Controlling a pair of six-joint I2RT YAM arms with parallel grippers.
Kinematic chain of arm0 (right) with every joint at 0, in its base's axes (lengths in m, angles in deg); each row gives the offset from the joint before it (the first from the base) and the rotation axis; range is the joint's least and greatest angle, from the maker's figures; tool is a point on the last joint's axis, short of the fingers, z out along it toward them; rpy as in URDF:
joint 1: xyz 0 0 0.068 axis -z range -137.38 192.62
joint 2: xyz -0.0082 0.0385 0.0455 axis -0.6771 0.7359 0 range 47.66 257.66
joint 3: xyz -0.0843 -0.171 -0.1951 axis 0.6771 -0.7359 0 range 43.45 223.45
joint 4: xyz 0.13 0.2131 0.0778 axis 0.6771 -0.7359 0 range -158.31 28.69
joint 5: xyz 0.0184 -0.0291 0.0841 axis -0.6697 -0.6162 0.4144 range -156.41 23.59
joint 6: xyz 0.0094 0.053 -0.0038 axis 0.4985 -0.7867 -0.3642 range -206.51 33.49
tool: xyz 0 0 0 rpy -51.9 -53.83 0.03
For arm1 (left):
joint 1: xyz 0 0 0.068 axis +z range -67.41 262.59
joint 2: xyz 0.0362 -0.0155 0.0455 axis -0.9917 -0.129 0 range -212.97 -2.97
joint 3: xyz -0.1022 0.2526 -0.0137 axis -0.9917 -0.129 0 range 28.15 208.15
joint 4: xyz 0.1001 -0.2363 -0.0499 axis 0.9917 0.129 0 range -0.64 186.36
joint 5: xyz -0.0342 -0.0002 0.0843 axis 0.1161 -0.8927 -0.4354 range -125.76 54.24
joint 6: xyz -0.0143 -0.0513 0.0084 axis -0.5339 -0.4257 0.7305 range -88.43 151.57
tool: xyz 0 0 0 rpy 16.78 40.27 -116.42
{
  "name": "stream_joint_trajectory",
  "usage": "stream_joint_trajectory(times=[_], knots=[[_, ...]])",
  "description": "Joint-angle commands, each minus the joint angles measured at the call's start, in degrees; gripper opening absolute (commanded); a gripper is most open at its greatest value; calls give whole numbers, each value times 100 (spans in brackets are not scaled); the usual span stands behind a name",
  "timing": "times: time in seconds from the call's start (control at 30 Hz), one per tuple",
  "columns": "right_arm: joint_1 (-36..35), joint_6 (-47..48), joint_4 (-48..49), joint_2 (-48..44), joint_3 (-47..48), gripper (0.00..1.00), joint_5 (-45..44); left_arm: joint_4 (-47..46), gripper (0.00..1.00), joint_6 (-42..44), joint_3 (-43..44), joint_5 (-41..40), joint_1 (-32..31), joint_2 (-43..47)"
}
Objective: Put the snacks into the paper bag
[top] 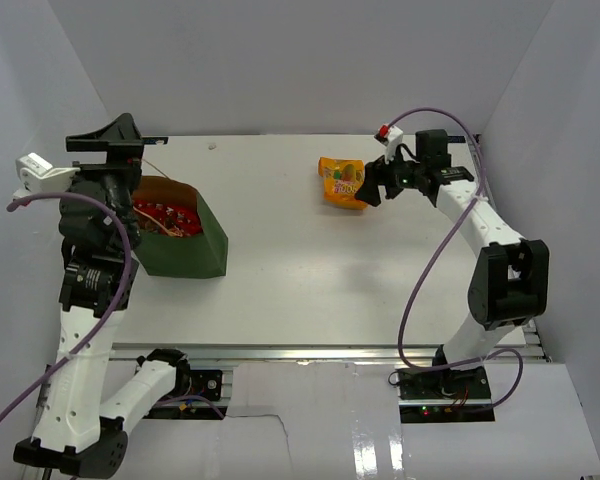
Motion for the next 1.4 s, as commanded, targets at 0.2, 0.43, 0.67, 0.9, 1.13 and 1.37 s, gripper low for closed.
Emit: stream_joint_trajectory(times=[0.2,0.43,0.67,0.9,1.13,1.37], knots=[[-476,-1675,355,1283,1438,98,-2419,-786,98,2978,-304,4672,30,480],[-881,-2490,98,2380,2704,90,-4508,-361,98,2742,-619,6002,30,532],[-590,-2985,81,3146,3083,92,-3440,-529,98,2460,-830,6301,21,585],[-486,-3159,283,3331,2767,92,-2728,-581,98,2460,-918,6205,30,620],[-424,-3512,749,3726,2503,100,-1182,-626,98,2478,-892,6178,21,620],[-336,-3565,1075,3911,2301,63,-600,-555,98,2399,-813,6082,30,734]])
